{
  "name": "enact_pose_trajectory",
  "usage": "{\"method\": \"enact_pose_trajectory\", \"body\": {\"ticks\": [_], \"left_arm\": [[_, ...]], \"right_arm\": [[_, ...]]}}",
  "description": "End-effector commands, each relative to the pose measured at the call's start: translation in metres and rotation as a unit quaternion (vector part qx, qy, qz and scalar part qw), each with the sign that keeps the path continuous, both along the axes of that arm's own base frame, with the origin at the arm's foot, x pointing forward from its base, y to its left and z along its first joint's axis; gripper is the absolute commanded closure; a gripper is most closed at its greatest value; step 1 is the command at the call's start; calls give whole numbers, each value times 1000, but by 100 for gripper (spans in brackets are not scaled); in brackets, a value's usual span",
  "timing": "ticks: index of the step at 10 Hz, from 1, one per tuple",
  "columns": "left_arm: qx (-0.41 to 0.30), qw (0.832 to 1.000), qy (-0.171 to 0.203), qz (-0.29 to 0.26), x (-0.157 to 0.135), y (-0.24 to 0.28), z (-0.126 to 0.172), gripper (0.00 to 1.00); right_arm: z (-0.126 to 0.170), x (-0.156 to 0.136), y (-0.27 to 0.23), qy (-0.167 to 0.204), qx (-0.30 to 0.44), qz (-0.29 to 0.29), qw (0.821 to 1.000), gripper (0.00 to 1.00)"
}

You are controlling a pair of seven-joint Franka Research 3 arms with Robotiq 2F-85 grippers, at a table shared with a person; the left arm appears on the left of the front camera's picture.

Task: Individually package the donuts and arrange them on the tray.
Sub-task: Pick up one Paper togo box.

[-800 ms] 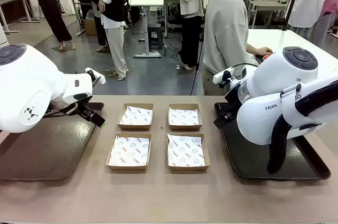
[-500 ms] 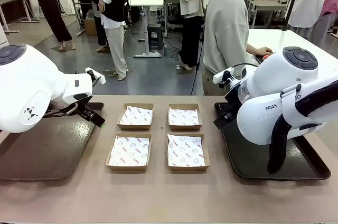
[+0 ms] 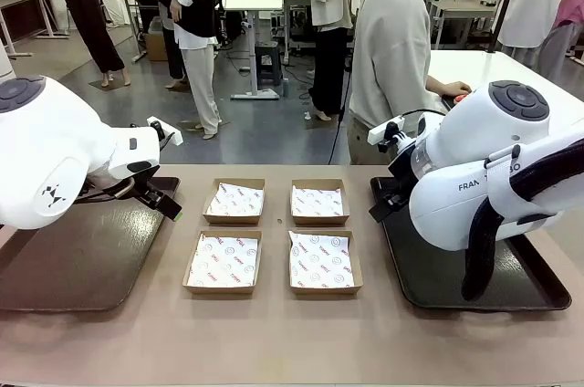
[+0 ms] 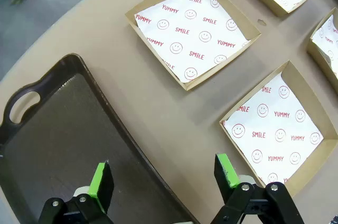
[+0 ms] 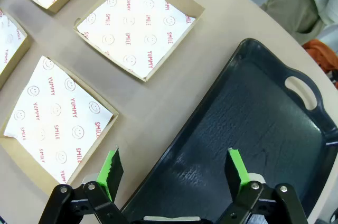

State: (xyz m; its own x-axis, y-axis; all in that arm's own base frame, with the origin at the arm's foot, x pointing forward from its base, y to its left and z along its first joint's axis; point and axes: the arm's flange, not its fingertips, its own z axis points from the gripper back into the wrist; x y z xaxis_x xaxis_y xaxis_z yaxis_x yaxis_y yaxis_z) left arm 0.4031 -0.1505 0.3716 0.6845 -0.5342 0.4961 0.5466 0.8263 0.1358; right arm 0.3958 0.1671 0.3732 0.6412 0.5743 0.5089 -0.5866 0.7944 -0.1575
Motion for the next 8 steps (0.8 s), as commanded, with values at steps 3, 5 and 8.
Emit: {"method": "enact_pose_trajectory", "body": {"ticks": [3,5,8], "left_arm": [[0,1000,0,0,0,0,0,0],[0,1000,0,0,0,0,0,0],[36,999,-7,-7,-56,19,24,0]], "right_arm": [[0,0,0,0,0,0,1000,0],[0,0,0,0,0,0,1000,0],[26,-56,-14,35,-29,7,999,0]]}}
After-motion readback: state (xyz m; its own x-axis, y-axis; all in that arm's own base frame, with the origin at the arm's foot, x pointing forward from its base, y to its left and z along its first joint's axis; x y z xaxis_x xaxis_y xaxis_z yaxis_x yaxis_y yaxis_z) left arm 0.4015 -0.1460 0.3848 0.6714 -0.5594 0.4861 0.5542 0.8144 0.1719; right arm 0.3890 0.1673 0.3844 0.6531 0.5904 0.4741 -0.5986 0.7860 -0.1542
